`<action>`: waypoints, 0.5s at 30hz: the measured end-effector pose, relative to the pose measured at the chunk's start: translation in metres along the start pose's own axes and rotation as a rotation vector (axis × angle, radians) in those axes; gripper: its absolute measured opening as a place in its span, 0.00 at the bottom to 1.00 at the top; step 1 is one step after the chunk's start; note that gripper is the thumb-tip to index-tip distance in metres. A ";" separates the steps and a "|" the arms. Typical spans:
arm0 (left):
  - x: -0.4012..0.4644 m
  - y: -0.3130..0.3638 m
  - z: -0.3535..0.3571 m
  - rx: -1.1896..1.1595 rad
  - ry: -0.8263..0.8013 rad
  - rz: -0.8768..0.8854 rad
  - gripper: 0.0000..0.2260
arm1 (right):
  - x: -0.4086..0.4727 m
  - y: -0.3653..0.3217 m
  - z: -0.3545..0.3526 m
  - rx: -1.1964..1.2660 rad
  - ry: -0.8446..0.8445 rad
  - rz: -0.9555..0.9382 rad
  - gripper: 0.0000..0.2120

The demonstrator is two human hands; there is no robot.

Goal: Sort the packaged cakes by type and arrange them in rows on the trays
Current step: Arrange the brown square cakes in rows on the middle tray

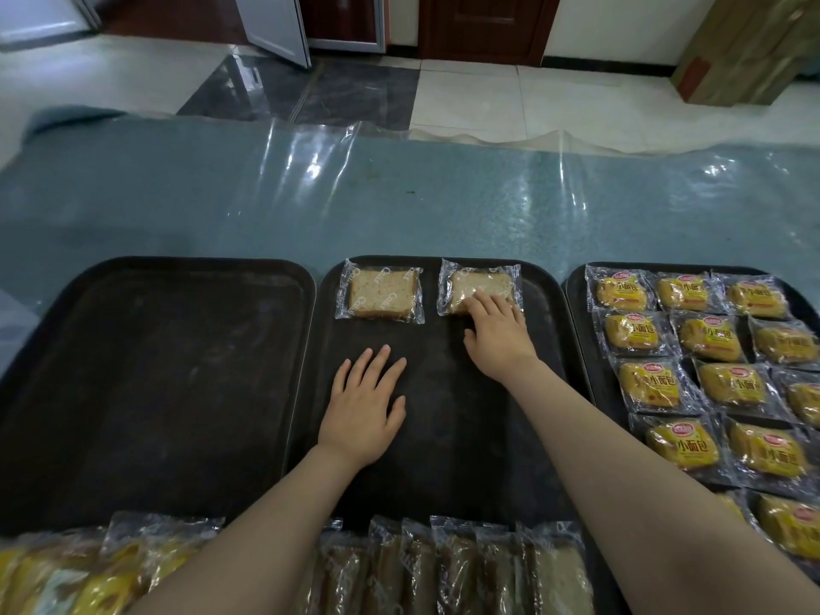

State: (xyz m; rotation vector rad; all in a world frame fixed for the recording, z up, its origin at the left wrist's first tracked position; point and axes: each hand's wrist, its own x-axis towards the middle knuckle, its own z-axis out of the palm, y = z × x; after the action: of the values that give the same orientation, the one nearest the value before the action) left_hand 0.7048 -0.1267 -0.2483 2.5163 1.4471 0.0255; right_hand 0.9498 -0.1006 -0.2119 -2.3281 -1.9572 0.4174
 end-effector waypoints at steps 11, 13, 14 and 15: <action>-0.002 -0.004 -0.019 -0.163 -0.147 0.007 0.25 | -0.021 -0.005 -0.012 0.035 0.005 -0.018 0.27; -0.010 -0.002 -0.027 -0.235 -0.159 -0.004 0.24 | -0.037 -0.011 -0.014 0.086 0.034 -0.030 0.26; -0.015 -0.001 -0.031 -0.272 -0.158 -0.014 0.24 | -0.046 -0.014 -0.016 0.112 0.043 -0.033 0.26; -0.021 0.000 -0.034 -0.299 -0.154 -0.024 0.24 | -0.056 -0.017 -0.017 0.133 0.045 -0.031 0.26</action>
State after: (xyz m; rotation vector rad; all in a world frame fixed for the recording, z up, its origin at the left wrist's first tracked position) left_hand 0.6891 -0.1382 -0.2128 2.2092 1.3061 0.0404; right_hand 0.9296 -0.1504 -0.1828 -2.2046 -1.8812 0.4728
